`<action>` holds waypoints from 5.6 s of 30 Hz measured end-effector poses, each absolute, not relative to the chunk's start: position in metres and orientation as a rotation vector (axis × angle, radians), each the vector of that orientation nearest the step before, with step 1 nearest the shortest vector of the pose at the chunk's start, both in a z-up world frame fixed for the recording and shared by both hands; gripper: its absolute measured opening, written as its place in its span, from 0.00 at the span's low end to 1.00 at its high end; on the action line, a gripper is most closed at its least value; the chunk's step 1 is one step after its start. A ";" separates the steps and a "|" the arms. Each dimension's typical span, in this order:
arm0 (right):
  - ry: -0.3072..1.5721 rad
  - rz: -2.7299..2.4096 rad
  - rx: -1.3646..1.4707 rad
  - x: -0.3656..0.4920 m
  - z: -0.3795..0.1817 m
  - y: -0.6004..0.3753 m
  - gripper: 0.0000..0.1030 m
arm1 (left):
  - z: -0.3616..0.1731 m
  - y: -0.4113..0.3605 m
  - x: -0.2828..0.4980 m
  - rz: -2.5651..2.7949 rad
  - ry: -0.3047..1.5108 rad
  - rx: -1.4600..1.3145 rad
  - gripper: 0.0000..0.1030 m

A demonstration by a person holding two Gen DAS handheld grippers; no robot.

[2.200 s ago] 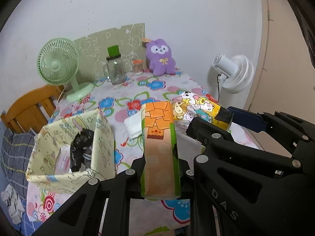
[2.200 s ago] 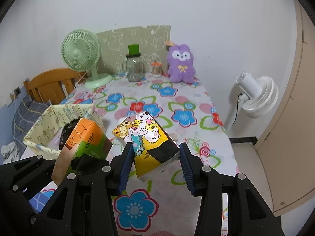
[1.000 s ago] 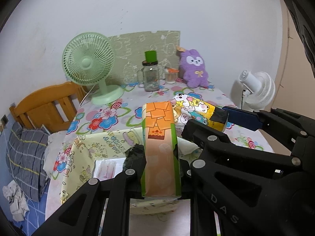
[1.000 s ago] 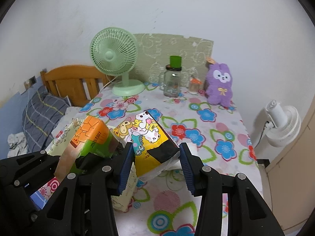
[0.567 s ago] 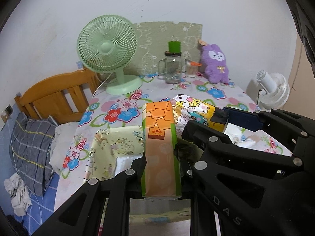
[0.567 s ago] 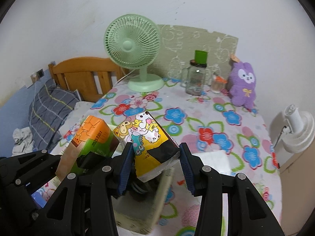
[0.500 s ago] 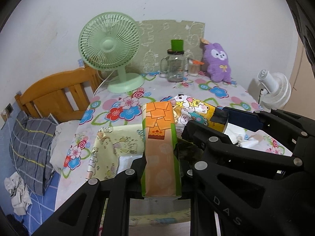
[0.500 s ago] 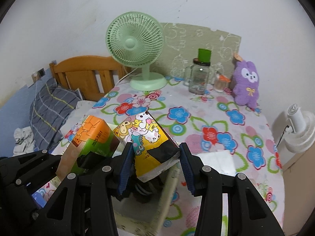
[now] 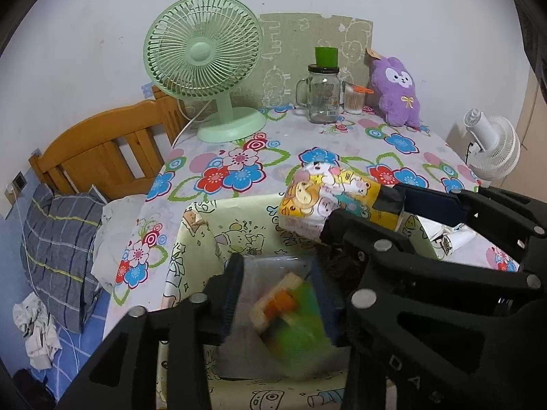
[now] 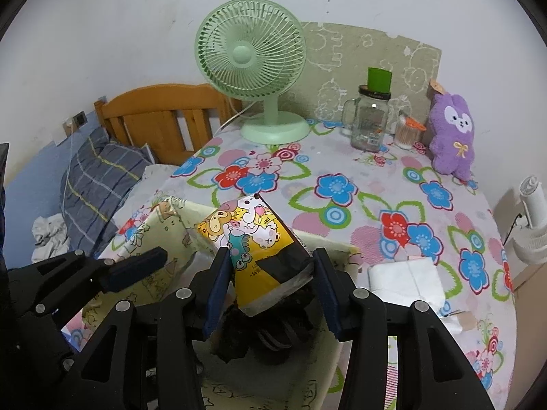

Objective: Organize soft objects
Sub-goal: 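Open both tools to drop the green box and yellow bag into the fabric box, then move both tools back from the fabric box toward the white roll, then reach the right tool toward the white plastic roll with tan end, then close the right tool on the white plastic roll and lift it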

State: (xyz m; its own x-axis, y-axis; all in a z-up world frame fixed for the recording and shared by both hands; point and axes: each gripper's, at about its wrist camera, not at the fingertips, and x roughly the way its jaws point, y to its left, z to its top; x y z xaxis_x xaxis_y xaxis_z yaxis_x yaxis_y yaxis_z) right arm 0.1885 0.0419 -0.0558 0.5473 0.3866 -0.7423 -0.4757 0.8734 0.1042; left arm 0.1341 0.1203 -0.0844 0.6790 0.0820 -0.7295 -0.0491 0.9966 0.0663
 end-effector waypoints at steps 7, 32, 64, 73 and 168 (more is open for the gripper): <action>0.857 0.533 -0.113 0.185 -0.059 0.044 0.59 | -0.085 0.122 0.128 0.102 0.824 0.040 0.65; 0.772 0.443 -0.076 0.143 -0.025 -0.012 0.88 | -0.055 0.074 0.089 0.091 0.729 0.074 0.84; 0.686 0.268 -0.026 0.097 0.004 -0.121 0.97 | -0.033 -0.023 0.058 -0.016 0.659 0.074 0.94; 0.684 0.213 -0.026 0.094 -0.006 -0.149 1.00 | -0.045 -0.043 0.065 -0.034 0.688 0.080 0.94; 0.977 0.357 0.014 0.243 -0.157 -0.178 0.14 | -0.162 -0.085 0.205 0.019 0.953 0.113 0.93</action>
